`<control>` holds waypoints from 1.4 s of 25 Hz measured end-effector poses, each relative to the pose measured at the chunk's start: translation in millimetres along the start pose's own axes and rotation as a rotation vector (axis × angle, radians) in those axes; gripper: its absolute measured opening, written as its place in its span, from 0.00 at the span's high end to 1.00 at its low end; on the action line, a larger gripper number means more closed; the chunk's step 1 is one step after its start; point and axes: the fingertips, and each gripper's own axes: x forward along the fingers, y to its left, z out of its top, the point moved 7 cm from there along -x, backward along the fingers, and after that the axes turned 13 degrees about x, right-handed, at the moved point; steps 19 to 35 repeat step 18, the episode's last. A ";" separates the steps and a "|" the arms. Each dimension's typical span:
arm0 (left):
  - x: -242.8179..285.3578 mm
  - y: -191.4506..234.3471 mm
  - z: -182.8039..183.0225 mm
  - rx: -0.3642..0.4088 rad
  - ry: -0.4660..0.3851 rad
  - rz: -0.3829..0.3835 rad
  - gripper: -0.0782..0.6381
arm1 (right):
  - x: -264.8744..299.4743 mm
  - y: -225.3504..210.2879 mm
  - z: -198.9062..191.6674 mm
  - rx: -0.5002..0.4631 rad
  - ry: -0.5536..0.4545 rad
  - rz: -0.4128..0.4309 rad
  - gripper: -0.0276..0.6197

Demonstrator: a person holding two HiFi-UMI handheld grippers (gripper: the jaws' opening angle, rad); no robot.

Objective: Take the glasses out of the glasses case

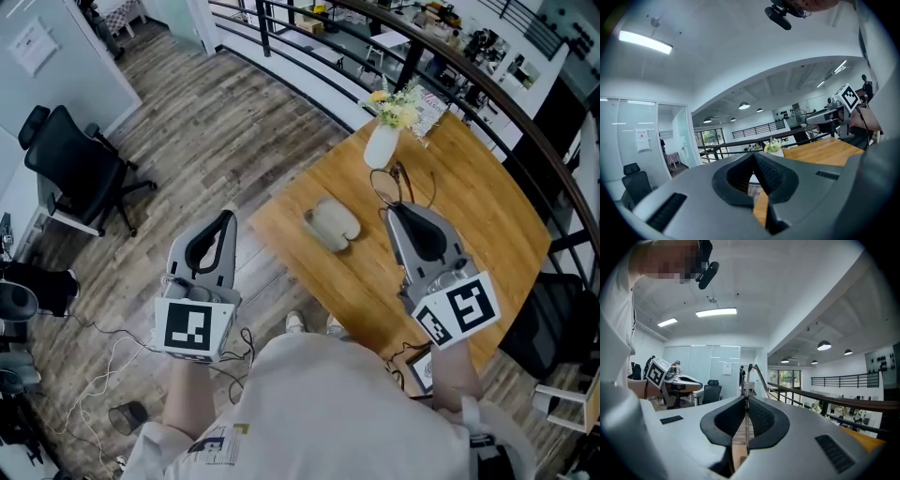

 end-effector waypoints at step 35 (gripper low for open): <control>-1.7 9.6 0.4 0.034 -0.022 0.018 0.87 | -3.0 2.8 8.1 -0.016 -0.017 -0.011 0.89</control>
